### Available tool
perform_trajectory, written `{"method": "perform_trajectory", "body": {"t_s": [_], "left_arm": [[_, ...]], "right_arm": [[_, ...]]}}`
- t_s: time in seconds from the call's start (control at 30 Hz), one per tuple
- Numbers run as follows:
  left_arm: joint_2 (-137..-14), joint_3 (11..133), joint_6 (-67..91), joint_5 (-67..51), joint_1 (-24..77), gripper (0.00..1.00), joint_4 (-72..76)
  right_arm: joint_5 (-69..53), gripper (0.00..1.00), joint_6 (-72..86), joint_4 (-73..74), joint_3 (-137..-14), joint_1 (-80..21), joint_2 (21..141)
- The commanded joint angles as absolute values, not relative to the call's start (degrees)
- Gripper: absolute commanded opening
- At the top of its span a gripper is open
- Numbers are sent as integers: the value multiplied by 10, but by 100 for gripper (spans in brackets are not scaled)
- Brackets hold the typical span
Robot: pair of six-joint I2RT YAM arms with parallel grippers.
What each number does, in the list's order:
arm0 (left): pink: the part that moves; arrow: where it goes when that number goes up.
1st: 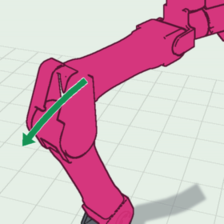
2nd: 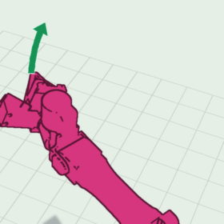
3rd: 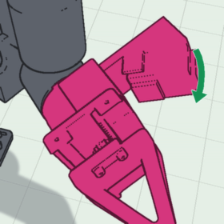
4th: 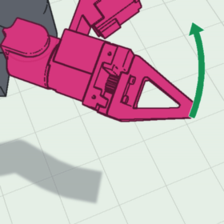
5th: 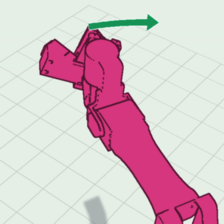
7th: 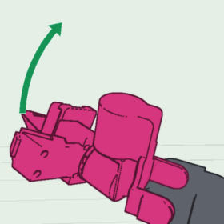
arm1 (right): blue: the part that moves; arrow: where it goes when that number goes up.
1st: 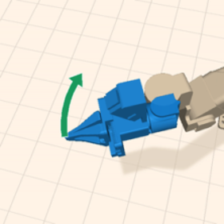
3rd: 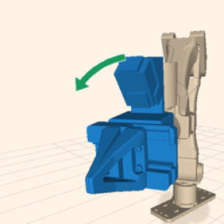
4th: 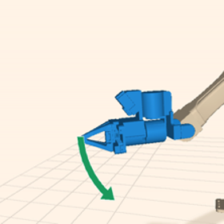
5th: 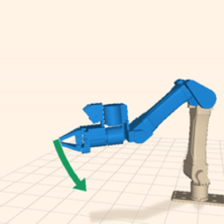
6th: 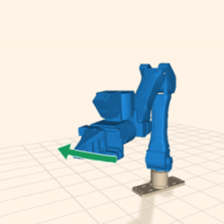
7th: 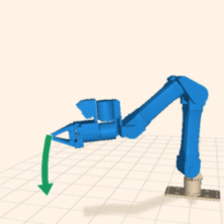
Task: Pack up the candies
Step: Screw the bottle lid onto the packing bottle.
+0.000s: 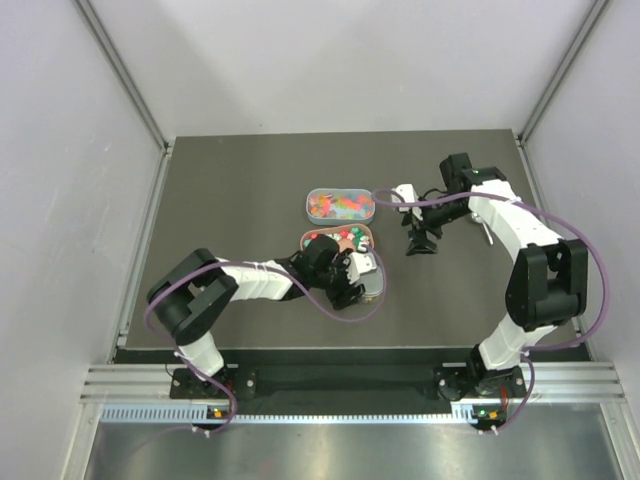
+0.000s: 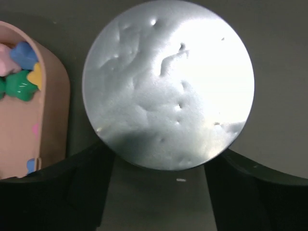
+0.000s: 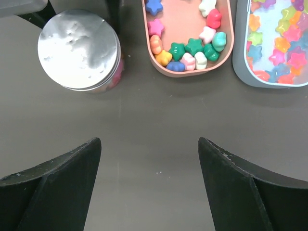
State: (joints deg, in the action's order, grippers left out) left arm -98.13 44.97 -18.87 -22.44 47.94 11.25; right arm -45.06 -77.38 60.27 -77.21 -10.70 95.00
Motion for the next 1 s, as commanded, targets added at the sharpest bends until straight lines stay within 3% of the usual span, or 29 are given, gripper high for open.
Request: {"method": "perform_trajectory", "body": {"t_s": [0.0,0.03,0.1,0.37,0.6,0.97], "left_arm": [[-951,406,-136,-210,481,79,214],[-941,384,-126,-206,486,93,236],[-930,340,-116,-166,514,99,291],[-1011,323,-71,-91,553,99,379],[-1068,281,-59,-22,555,96,464],[-1073,273,-53,-28,556,87,475]], "right_arm": [[-469,81,-794,626,-774,-96,928],[-471,81,-795,628,-773,-96,929],[-479,82,-796,627,-774,-95,934],[-487,82,-808,630,-787,-98,955],[-485,81,-937,717,-809,-114,984],[-497,81,-1100,811,-837,-179,1037]]}}
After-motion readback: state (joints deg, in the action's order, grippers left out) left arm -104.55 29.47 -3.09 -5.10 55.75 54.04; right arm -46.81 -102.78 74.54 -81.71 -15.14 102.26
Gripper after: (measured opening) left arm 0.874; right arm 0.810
